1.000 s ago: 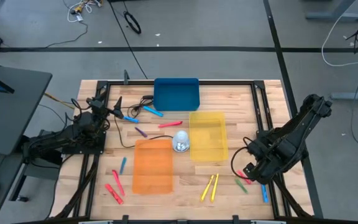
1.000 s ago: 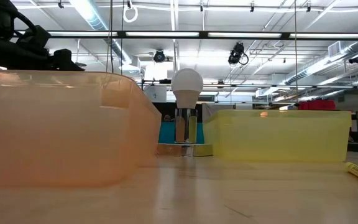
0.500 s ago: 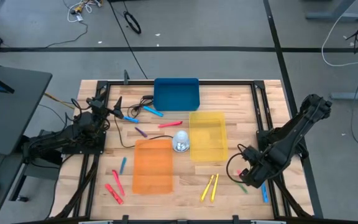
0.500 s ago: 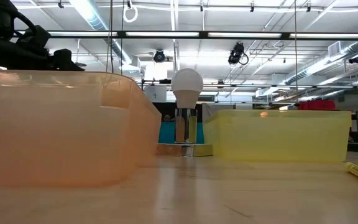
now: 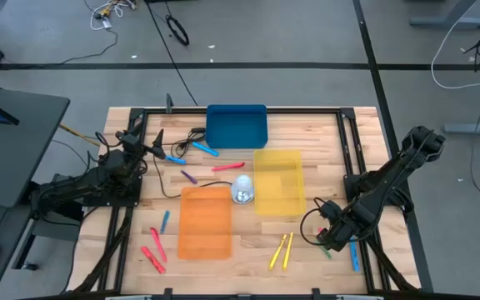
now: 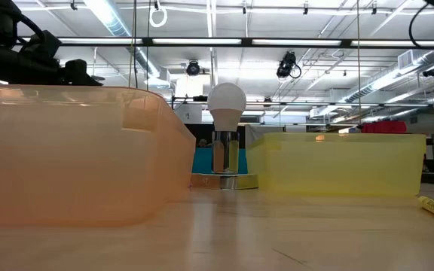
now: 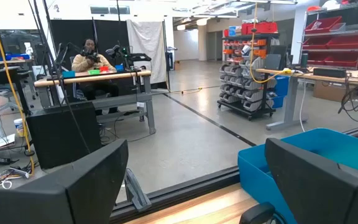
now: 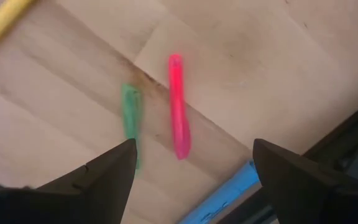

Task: Pick & Place Markers
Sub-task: Put the small pink pen into the yellow bin

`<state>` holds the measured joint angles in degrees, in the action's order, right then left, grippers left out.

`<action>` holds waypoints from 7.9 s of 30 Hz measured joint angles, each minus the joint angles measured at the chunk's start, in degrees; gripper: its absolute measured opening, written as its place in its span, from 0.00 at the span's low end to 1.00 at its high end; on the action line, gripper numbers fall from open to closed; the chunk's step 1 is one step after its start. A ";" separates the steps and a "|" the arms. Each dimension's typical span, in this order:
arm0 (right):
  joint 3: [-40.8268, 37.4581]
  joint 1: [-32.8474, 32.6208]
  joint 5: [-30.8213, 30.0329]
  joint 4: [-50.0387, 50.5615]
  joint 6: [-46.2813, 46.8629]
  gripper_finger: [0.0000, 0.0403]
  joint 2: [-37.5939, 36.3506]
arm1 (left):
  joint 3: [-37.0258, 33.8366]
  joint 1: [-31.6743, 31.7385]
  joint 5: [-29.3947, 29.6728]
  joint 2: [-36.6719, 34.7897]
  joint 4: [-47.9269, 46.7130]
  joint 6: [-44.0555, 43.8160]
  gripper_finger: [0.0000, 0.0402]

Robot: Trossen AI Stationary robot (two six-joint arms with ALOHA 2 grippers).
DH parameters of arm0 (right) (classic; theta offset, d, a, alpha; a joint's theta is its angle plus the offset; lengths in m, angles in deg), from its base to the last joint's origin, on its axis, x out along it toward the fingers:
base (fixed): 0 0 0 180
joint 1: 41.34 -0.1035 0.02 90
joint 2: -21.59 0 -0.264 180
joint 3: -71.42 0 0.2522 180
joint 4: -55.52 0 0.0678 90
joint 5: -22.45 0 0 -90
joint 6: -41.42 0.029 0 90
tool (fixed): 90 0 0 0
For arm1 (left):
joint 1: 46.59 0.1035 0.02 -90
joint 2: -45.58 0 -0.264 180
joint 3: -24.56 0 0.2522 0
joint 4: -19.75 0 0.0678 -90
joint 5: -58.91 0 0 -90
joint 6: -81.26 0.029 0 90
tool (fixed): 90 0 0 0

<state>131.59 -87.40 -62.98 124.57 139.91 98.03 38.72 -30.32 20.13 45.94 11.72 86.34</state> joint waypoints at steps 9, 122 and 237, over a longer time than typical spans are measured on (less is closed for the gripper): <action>-4.97 0.00 -0.01 -3.93 0.41 0.80 0.23 | 0.00 0.01 0.00 0.00 -0.01 0.00 0.95; 29.68 26.63 -0.04 30.46 -44.09 0.03 5.64 | 0.00 0.00 0.00 -0.02 0.01 0.00 0.95; 17.53 62.47 1.04 -7.18 -30.43 0.32 27.82 | 0.00 0.00 0.00 0.00 0.00 0.00 0.95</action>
<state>149.12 -24.94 -61.94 117.40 109.47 125.86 38.72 -30.32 20.13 45.94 11.72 86.34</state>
